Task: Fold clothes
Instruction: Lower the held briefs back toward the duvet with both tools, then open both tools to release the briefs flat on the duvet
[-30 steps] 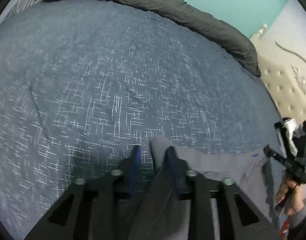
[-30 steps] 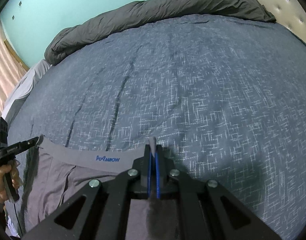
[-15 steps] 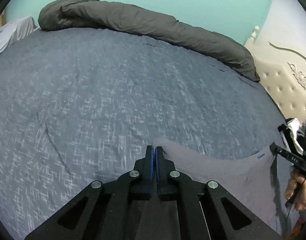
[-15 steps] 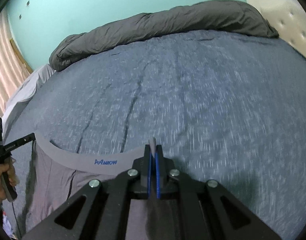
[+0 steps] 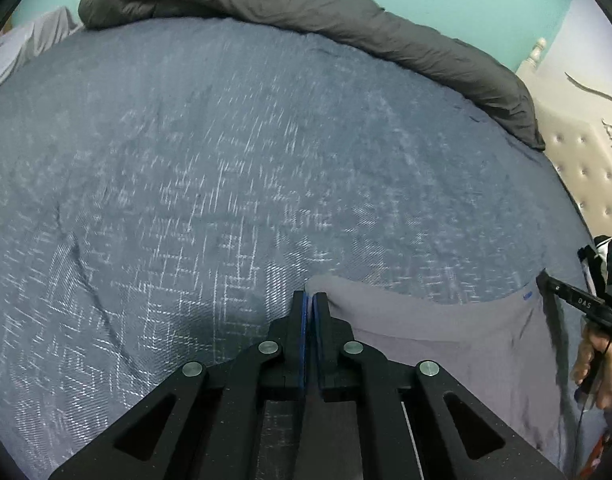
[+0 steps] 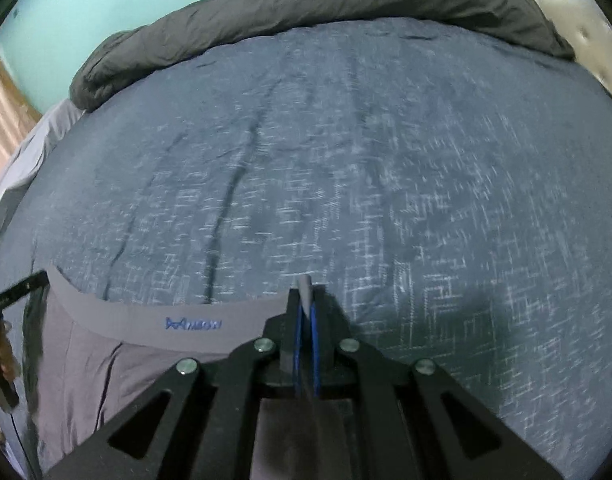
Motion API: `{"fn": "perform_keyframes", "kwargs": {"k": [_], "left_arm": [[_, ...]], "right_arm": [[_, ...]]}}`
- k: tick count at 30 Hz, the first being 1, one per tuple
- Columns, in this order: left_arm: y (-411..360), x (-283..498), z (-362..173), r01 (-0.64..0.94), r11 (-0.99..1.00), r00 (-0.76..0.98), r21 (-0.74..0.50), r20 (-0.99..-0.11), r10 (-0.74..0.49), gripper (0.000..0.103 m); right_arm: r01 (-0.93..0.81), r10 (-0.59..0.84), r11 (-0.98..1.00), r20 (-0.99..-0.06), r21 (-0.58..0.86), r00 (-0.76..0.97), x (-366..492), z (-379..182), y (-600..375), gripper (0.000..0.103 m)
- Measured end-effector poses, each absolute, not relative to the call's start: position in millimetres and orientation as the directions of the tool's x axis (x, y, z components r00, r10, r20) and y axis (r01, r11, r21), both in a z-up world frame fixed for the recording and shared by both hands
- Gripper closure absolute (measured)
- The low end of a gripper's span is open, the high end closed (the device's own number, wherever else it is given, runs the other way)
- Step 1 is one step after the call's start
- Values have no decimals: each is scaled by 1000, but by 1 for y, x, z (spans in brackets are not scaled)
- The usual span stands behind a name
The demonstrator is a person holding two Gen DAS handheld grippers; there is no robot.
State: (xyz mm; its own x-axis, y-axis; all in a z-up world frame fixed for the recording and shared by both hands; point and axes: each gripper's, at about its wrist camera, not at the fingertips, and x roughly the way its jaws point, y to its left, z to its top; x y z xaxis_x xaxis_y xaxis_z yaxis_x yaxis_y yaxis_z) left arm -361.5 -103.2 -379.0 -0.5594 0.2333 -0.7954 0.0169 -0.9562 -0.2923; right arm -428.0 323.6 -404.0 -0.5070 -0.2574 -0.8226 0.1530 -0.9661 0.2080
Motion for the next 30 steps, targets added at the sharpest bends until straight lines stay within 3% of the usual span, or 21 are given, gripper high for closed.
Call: {"fn": "perform_keyframes", "kwargs": {"k": [2,3,5,6,12,20,27,30], "left_arm": [[-110,-357,-375,24,-953,-566,-303,-789,237,64],[-114,-353,-371,25,-953,-576,-303,-783,234,59],[-126,-338,-360,36,-954,-594,-296,-775,218,57],[-131,-328,-356,44,-953,-596,-300,-773,216,56],[-145,-259,-343,111,-947,-606,-301,-776,176,55],[-130,-162,-359,210,-912,-594,-353,-787,168,55],[-104,-150,-358,135,-969,-605,-205,-792,83,55],[-104,-152,-361,132,-970,-610,-205,-788,83,55]], "right_arm": [[122,-261,-965,-823,232,-505,-428,-406,332,86],[105,-255,-966,-825,235,-505,-426,-404,338,82],[69,-252,-965,-810,255,-529,-417,-393,354,56],[56,-257,-961,-799,271,-544,-409,-386,361,52],[48,-324,-930,-750,365,-577,-321,-354,387,51],[28,-350,-909,-723,417,-595,-216,-366,371,51],[48,-254,-958,-759,283,-599,-210,-372,346,51],[55,-233,-967,-774,249,-589,-213,-379,342,70]]}}
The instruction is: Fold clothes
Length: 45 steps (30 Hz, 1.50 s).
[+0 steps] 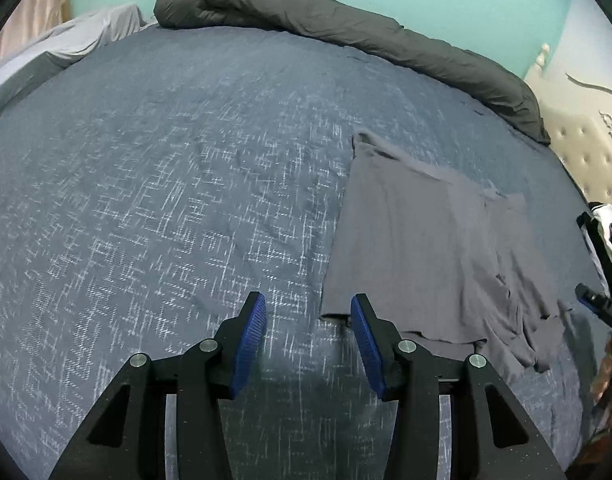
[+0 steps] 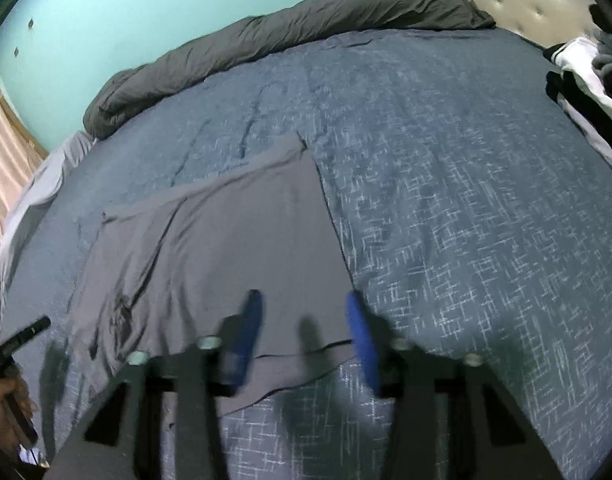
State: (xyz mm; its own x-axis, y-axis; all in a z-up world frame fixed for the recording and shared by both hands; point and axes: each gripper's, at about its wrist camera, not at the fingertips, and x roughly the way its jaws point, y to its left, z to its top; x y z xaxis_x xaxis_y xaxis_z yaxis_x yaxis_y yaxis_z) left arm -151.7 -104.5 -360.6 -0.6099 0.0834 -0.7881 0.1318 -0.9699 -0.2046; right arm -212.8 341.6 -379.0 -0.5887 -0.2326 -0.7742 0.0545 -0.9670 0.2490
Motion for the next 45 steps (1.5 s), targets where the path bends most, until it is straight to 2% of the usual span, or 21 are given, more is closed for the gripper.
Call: {"fn": "perform_keyframes", "kwargs": {"k": [4,6,11,25,40,45], "left_arm": [[-104,-162,-361,122,-971,-616,-205,-783,88,55],[-102,-164,-361,113,-972,-619,-205,-780,92,55],[-96,-167,-368,101,-970,-606,-222,-787,117,55],[-99,-168,-370,108,-966,-603,-234,-788,123,55],[-112,-167,-377,156,-948,-587,-277,-798,136,51],[-114,-169,-382,148,-938,-569,-315,-803,180,50]], "right_arm": [[87,-217,-975,-800,204,-559,-216,-393,335,80],[94,-198,-980,-811,176,-550,-218,-398,332,81],[60,-191,-980,-832,188,-520,-225,-415,338,99],[-3,-202,-967,-779,254,-594,-221,-395,372,102],[-96,-167,-956,-784,277,-598,-227,-408,398,102],[-108,-173,-951,-785,291,-595,-232,-412,402,102]]}}
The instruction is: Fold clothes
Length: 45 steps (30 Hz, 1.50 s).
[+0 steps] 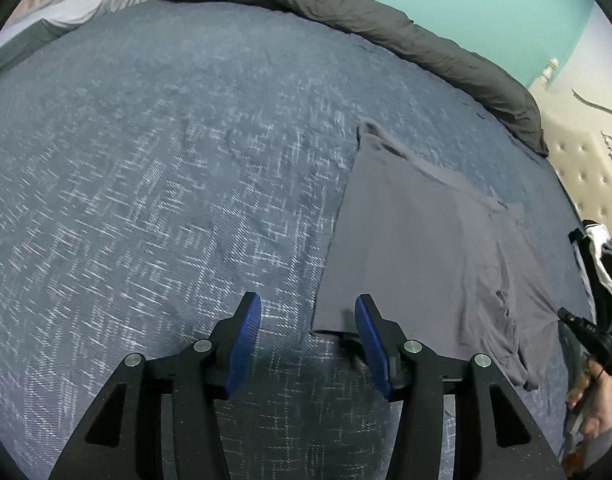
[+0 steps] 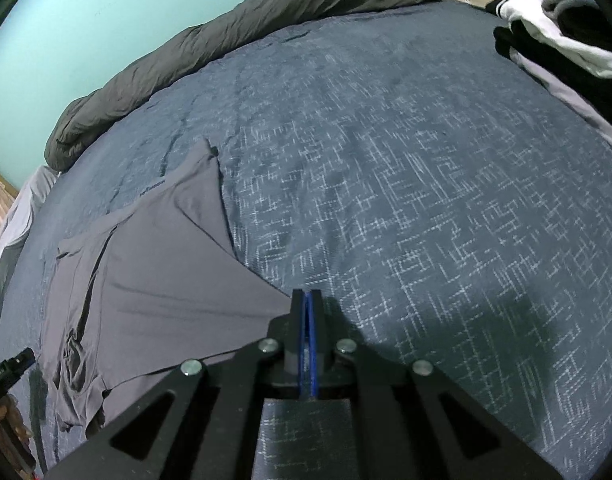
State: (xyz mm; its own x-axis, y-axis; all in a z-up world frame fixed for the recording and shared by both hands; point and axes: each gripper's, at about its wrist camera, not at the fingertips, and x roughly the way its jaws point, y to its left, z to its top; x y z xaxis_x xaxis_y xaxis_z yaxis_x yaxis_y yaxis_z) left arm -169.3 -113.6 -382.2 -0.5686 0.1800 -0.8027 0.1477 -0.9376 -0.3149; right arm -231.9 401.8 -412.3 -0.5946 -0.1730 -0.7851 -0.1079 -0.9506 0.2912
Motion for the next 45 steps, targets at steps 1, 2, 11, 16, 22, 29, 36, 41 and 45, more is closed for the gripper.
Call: {"fn": "perform_keyframes", "kwargs": {"k": [1,2,11,16,22,29,36,41,45], "left_arm": [[-114,-170,-384,147,-935,-564,-321,-804,188,50],[-115,-171,-386,146,-933,-560,-327,-806,195,50],[-122,-177,-395,145,-911,-538,-385,-804,254,101],[-121,-175,-389,132,-913,-556,-387,-791,255,103],[-125,-174,-387,155,-908,-568,-389,-787,241,103],[-124,-173,-380,165,-908,-586,-384,-779,223,103],[-92,-174,-370,92,-914,-586,-394,-764,271,100],[-59,-160,-360,9,-928,-570,-373,-764,302,78],[-16,-150,-358,-109,-932,-520,-347,-779,351,72]], "right_arm": [[-109,-173,-950,-784,292,-596,-231,-411,403,102],[-108,-171,-951,-783,291,-598,-230,-411,403,102],[-108,-184,-946,-779,306,-600,-229,-412,404,102],[-106,-188,-945,-778,310,-599,-230,-412,403,102],[-109,-194,-942,-778,319,-597,-229,-413,403,102],[-97,-228,-935,-788,341,-572,-229,-419,404,102],[-80,-229,-941,-791,330,-567,-231,-420,396,100],[-92,-226,-937,-784,337,-578,-223,-409,393,94],[-71,-225,-938,-751,340,-621,-200,-383,376,86]]}}
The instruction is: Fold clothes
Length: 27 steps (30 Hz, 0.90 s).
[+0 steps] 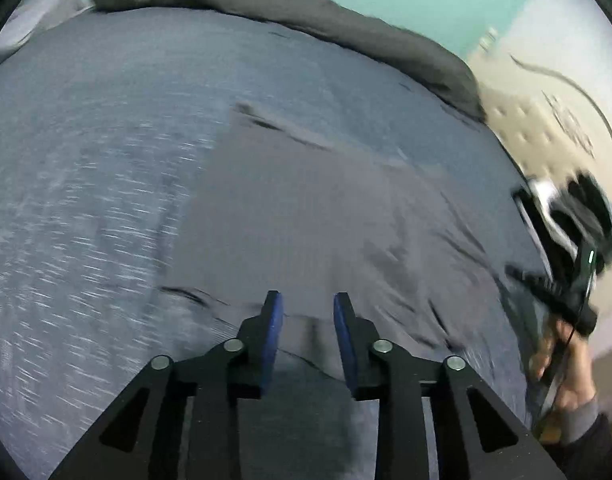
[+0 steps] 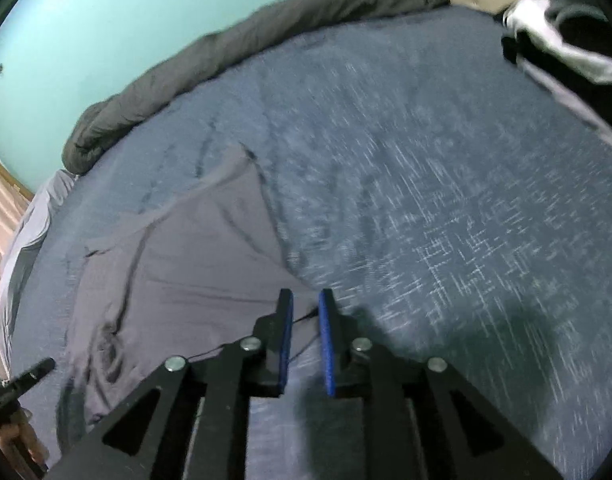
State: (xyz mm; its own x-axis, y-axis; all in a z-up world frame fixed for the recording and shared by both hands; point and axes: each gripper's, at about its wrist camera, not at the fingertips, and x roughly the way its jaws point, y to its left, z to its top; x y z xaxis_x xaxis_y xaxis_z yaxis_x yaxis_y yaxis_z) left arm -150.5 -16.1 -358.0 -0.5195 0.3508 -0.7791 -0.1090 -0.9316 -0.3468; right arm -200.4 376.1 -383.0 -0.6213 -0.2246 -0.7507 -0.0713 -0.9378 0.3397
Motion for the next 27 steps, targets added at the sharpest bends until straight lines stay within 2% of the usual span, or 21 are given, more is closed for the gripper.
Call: {"fn": "perform_keyframes", "kwargs": {"k": [3,8,15,19,21,22,23,27], "left_arm": [[8,-145,-363,-162,-931,-480,-326,-799,363,72],[36,-137,-372,-224,-933,-427,-282,-832,354,72],[45,-132,-383,-226,-931,-395,-288,-846,358,73],[43,-132,-386,-234,-930,-391,-283,-849,356,84],[45,-133,-388,-244,-932,-386,-269,-855,348,92],[45,-132,-388,-248,-932,-387,-265,-854,346,97],[44,-132,-387,-250,-932,-390,-264,-853,346,100],[36,-127,-377,-248,-932,-417,-263,-840,348,101]], "right_arm": [[63,-365,-909,-714,412,-598,-183,-366,342,76],[273,-484,-875,-736,400,-474,-162,-366,274,76],[361,-492,-859,-781,363,-385,-153,-386,238,76],[387,-465,-863,-808,324,-361,-155,-401,227,76],[389,-453,-867,-816,310,-359,-152,-404,227,88],[390,-447,-869,-819,303,-359,-150,-406,227,97],[391,-441,-871,-823,297,-358,-149,-407,227,101],[389,-443,-873,-813,295,-378,-148,-398,238,102]]}}
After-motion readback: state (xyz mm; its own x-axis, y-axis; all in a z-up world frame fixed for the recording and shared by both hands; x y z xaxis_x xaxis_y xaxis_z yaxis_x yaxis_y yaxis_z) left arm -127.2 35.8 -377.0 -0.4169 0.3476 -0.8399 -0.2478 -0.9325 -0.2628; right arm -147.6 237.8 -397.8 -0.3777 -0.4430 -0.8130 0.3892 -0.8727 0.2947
